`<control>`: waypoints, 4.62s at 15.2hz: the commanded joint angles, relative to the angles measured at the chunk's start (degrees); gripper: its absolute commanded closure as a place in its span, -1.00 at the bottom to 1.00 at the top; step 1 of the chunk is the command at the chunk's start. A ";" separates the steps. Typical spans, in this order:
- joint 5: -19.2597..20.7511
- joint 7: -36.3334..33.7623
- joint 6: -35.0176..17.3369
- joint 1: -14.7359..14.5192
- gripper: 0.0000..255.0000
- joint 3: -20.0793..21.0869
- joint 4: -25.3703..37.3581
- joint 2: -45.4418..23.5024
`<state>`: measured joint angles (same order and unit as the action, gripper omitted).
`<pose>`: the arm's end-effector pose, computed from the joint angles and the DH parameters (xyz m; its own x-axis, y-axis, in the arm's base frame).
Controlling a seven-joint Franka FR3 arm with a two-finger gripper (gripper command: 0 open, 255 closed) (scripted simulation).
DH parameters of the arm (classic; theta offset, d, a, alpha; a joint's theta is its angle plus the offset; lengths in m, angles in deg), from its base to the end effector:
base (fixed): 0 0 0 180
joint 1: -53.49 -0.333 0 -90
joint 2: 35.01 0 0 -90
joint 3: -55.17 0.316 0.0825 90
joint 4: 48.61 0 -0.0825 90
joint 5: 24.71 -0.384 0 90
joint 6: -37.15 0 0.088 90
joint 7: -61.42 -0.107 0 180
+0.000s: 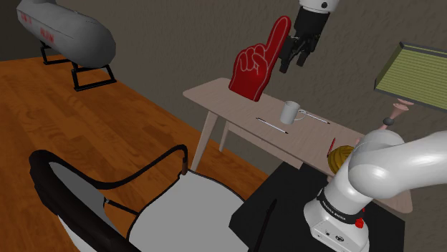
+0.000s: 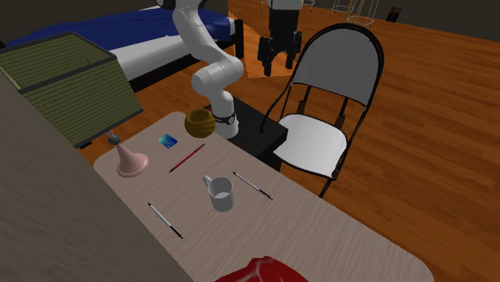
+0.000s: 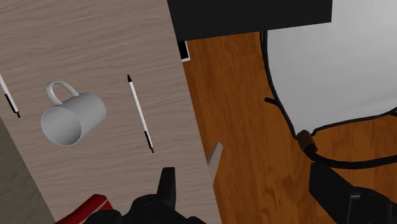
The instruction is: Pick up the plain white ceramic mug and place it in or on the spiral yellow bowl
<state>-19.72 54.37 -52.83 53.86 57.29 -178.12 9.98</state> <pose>0.3071 0.0047 0.6359 0.9891 -0.1000 0.1079 -0.1109 -0.9888 0.1001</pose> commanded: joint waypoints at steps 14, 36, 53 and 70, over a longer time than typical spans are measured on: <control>5.82 6.88 -19.06 5.85 -1.00 -12.92 -11.56 -6.52; 3.67 18.50 -47.93 8.76 -1.00 -29.87 -14.05 -32.42; 3.68 18.50 -47.94 8.75 1.00 -29.88 -14.06 -32.42; 5.34 16.90 -34.15 9.24 1.00 -27.64 -7.01 -25.38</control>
<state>-14.38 71.26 -87.87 63.08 29.55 -185.75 -15.66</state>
